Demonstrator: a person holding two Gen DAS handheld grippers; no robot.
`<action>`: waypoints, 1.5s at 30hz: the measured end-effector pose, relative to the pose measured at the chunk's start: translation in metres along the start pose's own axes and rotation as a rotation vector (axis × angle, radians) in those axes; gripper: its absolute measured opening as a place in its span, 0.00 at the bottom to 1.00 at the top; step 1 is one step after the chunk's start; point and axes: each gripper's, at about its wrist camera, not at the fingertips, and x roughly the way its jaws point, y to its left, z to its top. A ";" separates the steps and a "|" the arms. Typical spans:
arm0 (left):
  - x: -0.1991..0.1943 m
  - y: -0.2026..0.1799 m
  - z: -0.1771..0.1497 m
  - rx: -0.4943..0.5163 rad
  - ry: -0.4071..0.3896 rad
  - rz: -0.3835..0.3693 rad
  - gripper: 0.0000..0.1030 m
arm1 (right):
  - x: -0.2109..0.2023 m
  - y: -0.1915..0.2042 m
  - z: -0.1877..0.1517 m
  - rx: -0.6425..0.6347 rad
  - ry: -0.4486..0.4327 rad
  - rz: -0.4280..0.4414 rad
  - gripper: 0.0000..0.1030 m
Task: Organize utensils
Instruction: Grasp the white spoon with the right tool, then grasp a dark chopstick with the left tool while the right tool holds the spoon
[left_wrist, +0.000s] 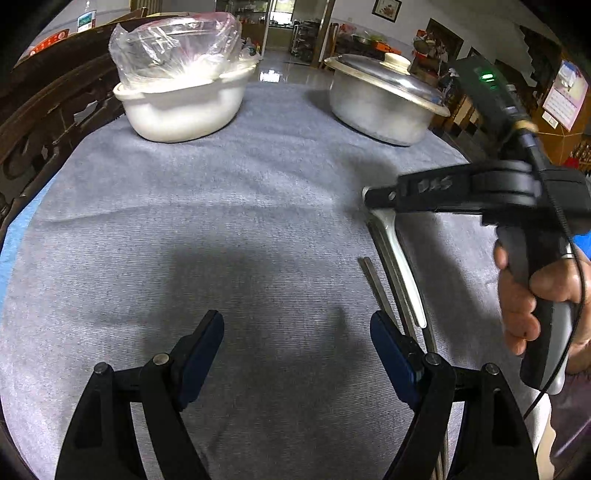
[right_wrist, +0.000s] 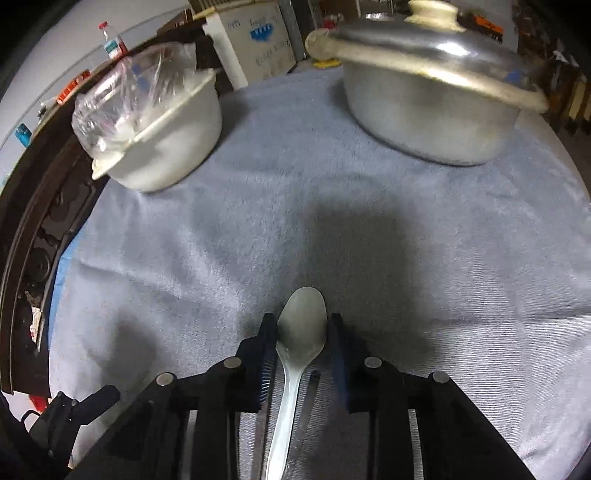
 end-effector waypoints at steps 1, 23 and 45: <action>0.000 -0.002 0.000 0.001 0.001 -0.002 0.80 | -0.010 -0.008 -0.001 0.032 -0.036 0.028 0.29; 0.042 -0.046 0.024 0.162 0.055 0.117 0.63 | -0.121 -0.095 -0.103 0.244 -0.253 0.169 0.29; 0.028 -0.027 0.019 0.264 0.111 0.065 0.11 | -0.129 -0.098 -0.140 0.230 -0.148 0.053 0.29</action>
